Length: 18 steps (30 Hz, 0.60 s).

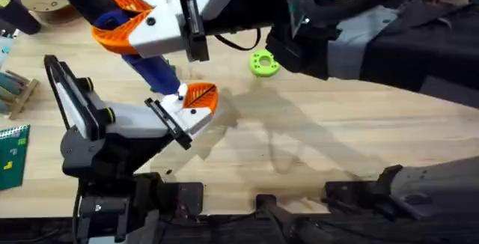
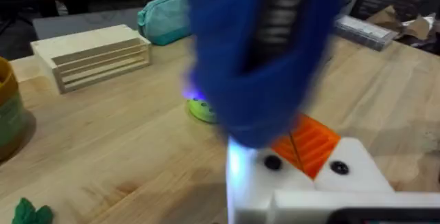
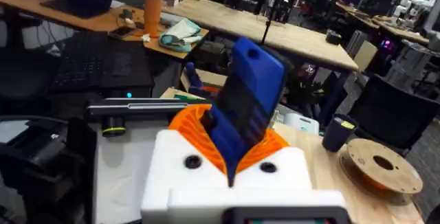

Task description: Pick up the gripper from the table and insert it into the empty holder that is missing its gripper. Then pick up a screw, insert it into the mounting hole, and use the screwdriver to tighten it. Finally, clean up the table by picking up the vegetable and placing it into the bucket.

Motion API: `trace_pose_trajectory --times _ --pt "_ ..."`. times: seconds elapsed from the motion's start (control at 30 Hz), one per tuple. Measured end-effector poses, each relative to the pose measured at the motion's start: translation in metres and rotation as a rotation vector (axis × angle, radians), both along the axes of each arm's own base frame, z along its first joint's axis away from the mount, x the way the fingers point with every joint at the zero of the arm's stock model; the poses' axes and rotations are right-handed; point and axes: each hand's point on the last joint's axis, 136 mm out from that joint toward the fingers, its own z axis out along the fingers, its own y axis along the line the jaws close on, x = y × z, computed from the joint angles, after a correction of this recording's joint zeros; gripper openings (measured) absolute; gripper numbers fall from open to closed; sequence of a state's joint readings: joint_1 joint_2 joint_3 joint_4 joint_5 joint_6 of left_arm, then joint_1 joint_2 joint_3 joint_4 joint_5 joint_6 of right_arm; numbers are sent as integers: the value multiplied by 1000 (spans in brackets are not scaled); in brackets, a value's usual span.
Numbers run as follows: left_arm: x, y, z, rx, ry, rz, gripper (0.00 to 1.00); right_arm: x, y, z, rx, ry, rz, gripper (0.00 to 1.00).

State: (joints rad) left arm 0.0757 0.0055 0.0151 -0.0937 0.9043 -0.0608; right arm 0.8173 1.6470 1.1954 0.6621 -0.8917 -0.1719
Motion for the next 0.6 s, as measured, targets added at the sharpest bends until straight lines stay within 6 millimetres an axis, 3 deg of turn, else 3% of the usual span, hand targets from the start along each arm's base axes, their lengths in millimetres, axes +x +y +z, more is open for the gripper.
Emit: trace_pose_trajectory --times 0.27,0.4,0.6 --pt "-2 -2 0 -1 0 -20 5 3 -1 7 34 -44 -20 6" --pt "-3 -3 0 -1 0 -21 5 -1 -5 31 127 -103 -16 6" --pt "-3 -3 0 -1 0 -21 5 -1 -22 53 122 -37 -6 6"
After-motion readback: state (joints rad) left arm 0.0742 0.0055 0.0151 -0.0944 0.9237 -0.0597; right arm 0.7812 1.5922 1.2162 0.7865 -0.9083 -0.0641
